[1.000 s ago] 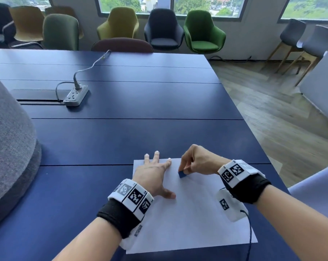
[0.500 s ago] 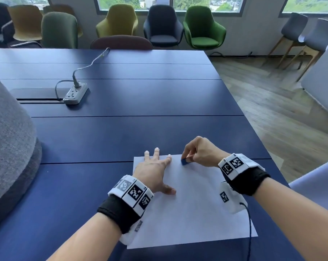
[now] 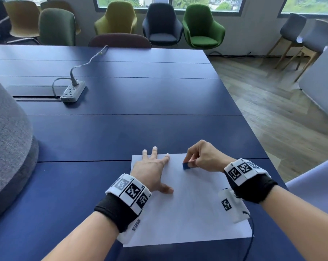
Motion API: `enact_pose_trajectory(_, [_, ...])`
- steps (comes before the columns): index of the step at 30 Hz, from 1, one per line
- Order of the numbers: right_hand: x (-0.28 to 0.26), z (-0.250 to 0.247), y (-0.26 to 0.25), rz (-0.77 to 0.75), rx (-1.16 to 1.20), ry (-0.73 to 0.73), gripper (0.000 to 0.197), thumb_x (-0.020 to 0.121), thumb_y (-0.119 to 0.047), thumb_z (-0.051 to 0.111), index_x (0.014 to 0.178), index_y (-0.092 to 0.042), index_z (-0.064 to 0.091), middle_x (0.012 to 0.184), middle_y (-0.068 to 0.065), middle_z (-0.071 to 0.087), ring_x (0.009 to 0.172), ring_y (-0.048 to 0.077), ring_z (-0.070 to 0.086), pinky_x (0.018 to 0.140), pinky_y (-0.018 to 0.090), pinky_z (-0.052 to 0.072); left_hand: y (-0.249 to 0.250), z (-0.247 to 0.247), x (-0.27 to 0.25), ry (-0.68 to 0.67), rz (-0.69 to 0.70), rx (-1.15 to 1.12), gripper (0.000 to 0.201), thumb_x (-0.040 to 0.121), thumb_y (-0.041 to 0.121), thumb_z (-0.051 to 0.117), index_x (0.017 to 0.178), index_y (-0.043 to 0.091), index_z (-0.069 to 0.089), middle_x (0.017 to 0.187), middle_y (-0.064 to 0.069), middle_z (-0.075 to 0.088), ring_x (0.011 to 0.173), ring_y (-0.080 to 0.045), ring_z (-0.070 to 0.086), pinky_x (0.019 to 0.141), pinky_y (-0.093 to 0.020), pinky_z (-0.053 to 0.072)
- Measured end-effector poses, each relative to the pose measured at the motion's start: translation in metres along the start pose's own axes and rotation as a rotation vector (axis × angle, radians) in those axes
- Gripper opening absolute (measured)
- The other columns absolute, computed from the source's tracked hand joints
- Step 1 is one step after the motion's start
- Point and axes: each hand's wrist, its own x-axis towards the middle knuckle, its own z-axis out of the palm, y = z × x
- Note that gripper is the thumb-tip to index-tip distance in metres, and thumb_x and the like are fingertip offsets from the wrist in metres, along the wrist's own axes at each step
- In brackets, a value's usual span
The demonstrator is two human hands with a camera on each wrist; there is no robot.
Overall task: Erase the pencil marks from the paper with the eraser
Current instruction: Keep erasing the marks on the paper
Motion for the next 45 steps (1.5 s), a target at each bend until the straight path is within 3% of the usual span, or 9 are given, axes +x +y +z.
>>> enact_pose_trajectory(11, [0.002,-0.004,0.004,0.051,-0.005,-0.066,0.016,0.075,-0.012,0.07,0.074,-0.027,0.075,0.059,-0.014,0.063,0.061,0.004,0.057,0.074,0.031,0.049,0.0,0.0,0.001,-0.011,0.002,-0.004,0.113,0.071,0.061,0.075,0.155,0.038,0.004,0.163,-0.006,-0.012,0.149,-0.034,-0.007,0.112,-0.047,0.032])
enact_pose_trajectory(18, [-0.002,0.0,-0.008,0.032,0.039,0.083,0.016,0.078,-0.003,0.069,0.08,-0.017,0.076,0.064,-0.006,0.063,0.056,0.001,0.055,0.059,0.015,0.046,-0.003,0.0,0.001,-0.006,0.006,-0.005,0.113,0.07,0.063,0.075,0.154,0.038,0.005,0.163,-0.006,-0.011,0.149,-0.034,-0.006,0.111,-0.048,0.035])
enact_pose_trajectory(22, [-0.022,0.002,-0.011,0.079,-0.063,-0.116,0.015,0.079,-0.009,0.069,0.086,-0.02,0.077,0.071,-0.006,0.066,0.063,0.002,0.058,0.059,0.008,0.043,-0.002,0.0,0.0,-0.007,0.005,0.002,0.113,0.07,0.064,0.074,0.154,0.038,0.004,0.163,-0.006,-0.011,0.149,-0.034,-0.006,0.112,-0.048,0.032])
enact_pose_trajectory(25, [-0.017,0.002,-0.011,0.066,-0.014,0.002,0.014,0.08,-0.008,0.069,0.086,-0.018,0.076,0.072,-0.004,0.066,0.066,0.007,0.059,0.049,0.003,0.039,-0.002,0.0,-0.001,-0.003,0.006,0.001,0.112,0.07,0.063,0.074,0.154,0.038,0.004,0.163,-0.006,-0.011,0.149,-0.034,-0.006,0.112,-0.047,0.033])
enact_pose_trajectory(28, [-0.02,0.008,-0.009,0.063,-0.017,0.08,0.011,0.08,-0.011,0.069,0.083,-0.02,0.076,0.073,-0.004,0.069,0.067,0.008,0.061,0.053,0.007,0.04,-0.002,0.0,-0.001,-0.001,0.007,0.004,0.112,0.07,0.063,0.074,0.154,0.038,0.004,0.163,-0.006,-0.011,0.149,-0.033,-0.006,0.111,-0.046,0.033])
enact_pose_trajectory(32, [-0.031,0.012,-0.013,0.047,-0.029,-0.2,0.014,0.078,-0.008,0.069,0.084,-0.019,0.076,0.068,-0.004,0.065,0.064,0.008,0.058,0.059,0.018,0.045,-0.001,-0.001,-0.002,-0.011,0.002,0.008,0.113,0.071,0.063,0.074,0.155,0.037,0.004,0.163,-0.006,-0.011,0.149,-0.034,-0.006,0.112,-0.045,0.031])
enact_pose_trajectory(37, [-0.015,0.015,-0.015,0.012,0.063,0.051,0.014,0.077,-0.004,0.07,0.082,-0.015,0.077,0.066,-0.002,0.065,0.059,0.007,0.057,0.054,0.01,0.045,-0.001,-0.002,-0.002,-0.011,0.0,0.009,0.112,0.071,0.064,0.074,0.155,0.038,0.004,0.163,-0.005,-0.011,0.149,-0.033,-0.006,0.11,-0.045,0.033])
enact_pose_trajectory(42, [-0.032,0.021,-0.014,0.011,0.021,-0.194,0.017,0.078,-0.004,0.069,0.083,-0.018,0.077,0.06,-0.01,0.064,0.056,0.002,0.055,0.056,0.014,0.043,-0.001,0.0,-0.001,-0.006,0.002,0.006,0.114,0.069,0.064,0.075,0.155,0.037,0.005,0.163,-0.006,-0.009,0.149,-0.035,-0.005,0.113,-0.046,0.029])
enact_pose_trajectory(45, [-0.02,0.021,-0.017,-0.009,0.039,-0.025,0.015,0.077,-0.004,0.07,0.082,-0.017,0.077,0.061,-0.007,0.063,0.055,0.003,0.054,0.055,0.013,0.042,-0.003,-0.001,-0.001,0.0,-0.001,0.003,0.114,0.069,0.064,0.075,0.155,0.038,0.005,0.163,-0.006,-0.009,0.149,-0.034,-0.005,0.113,-0.046,0.029])
